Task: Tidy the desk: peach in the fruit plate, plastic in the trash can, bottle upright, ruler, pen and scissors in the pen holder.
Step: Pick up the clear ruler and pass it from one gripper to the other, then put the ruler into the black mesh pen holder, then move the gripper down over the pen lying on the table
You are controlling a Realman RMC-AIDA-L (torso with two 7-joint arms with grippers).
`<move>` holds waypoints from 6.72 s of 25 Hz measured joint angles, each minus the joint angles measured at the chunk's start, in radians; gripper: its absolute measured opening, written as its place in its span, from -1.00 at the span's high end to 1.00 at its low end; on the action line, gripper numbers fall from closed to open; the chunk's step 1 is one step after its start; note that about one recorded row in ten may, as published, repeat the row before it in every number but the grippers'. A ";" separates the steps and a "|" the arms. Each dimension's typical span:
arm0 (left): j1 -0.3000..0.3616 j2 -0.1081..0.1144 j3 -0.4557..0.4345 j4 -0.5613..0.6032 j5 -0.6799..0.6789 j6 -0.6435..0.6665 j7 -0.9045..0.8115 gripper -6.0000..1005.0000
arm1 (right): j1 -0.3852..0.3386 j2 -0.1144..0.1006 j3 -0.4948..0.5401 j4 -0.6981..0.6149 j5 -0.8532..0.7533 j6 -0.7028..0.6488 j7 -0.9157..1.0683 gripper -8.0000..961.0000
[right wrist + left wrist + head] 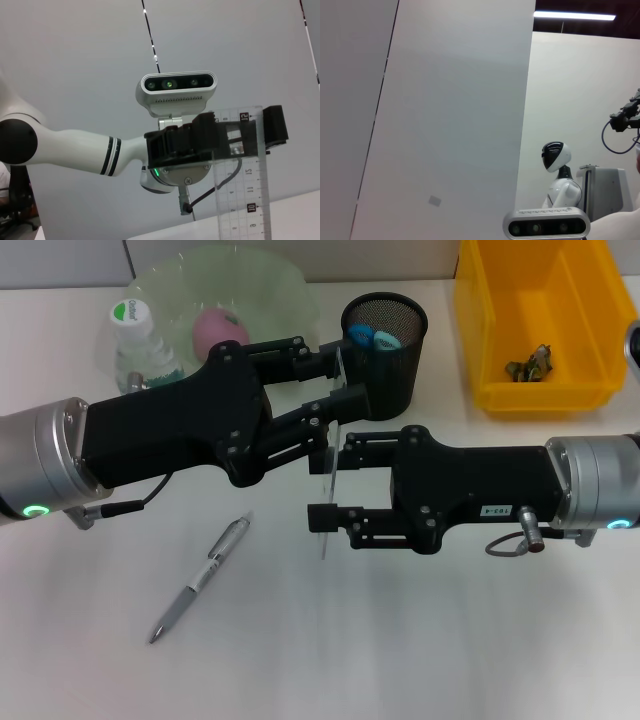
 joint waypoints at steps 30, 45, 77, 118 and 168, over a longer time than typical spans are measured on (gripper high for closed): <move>-0.001 0.002 0.005 0.000 0.002 -0.002 -0.005 0.00 | -0.005 -0.002 0.001 0.000 0.002 -0.003 -0.001 0.19; 0.000 0.002 0.028 0.007 0.009 -0.002 -0.009 -0.55 | -0.009 -0.001 0.000 0.001 0.002 -0.002 -0.001 0.19; 0.071 0.003 -0.022 -0.012 0.054 -0.004 0.002 -0.61 | -0.024 0.000 0.137 0.030 0.384 0.435 -0.291 0.17; 0.061 0.003 -0.006 -0.012 0.054 -0.023 0.003 -0.61 | 0.037 0.000 0.148 0.209 0.454 0.548 -0.510 -0.02; -0.241 -0.005 0.149 0.440 1.229 -0.188 -1.371 -0.60 | -0.282 -0.009 0.169 0.259 0.363 -0.029 -0.453 -0.02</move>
